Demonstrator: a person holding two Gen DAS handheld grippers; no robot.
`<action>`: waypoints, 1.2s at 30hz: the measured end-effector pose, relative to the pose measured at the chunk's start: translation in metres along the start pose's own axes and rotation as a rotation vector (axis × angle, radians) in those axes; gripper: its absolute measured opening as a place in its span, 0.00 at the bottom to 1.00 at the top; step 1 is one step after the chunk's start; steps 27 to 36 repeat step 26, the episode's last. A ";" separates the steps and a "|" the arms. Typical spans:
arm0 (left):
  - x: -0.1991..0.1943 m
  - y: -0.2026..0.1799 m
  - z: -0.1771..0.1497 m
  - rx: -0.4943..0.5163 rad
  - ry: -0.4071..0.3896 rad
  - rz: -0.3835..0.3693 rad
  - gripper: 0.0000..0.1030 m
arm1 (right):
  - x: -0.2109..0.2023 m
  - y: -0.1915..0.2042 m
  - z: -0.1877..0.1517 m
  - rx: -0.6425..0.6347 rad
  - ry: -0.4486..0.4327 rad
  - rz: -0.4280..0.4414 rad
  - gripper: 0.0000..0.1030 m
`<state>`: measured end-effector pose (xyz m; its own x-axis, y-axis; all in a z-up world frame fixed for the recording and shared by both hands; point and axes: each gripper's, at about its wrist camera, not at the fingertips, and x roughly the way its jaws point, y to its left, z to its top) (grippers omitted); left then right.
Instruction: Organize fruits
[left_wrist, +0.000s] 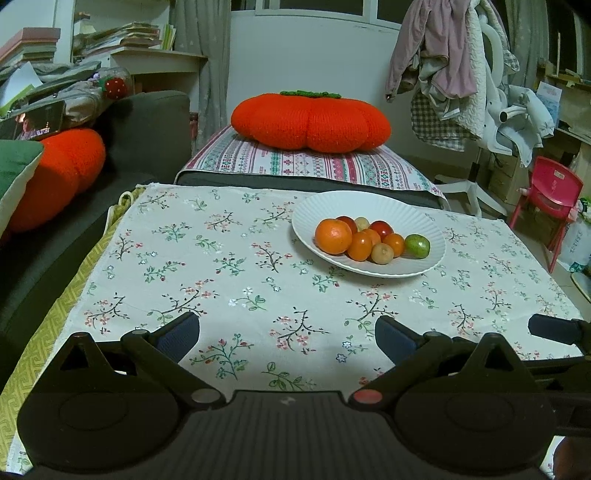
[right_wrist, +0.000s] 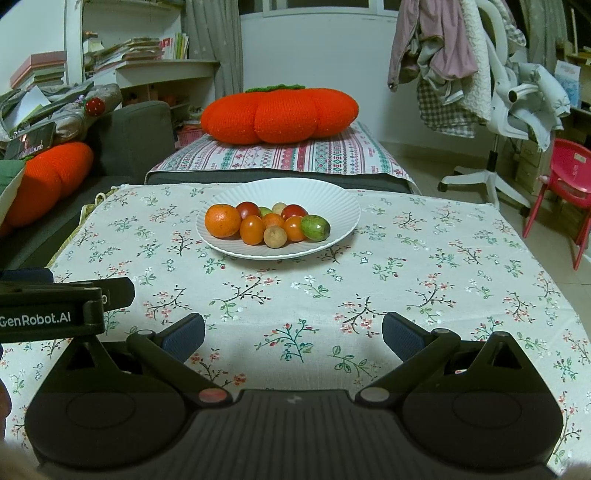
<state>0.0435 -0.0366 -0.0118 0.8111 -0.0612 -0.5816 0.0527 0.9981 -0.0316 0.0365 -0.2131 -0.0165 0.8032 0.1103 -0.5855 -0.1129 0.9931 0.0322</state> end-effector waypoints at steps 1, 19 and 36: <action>0.000 0.000 0.000 0.001 0.000 0.000 0.85 | 0.000 0.000 0.000 0.000 0.000 0.000 1.00; 0.000 -0.002 -0.002 0.010 -0.012 0.001 0.85 | 0.002 0.002 -0.001 -0.011 0.006 0.000 1.00; 0.000 -0.002 -0.002 0.005 -0.002 -0.009 0.85 | 0.001 0.002 -0.002 -0.012 0.009 0.001 1.00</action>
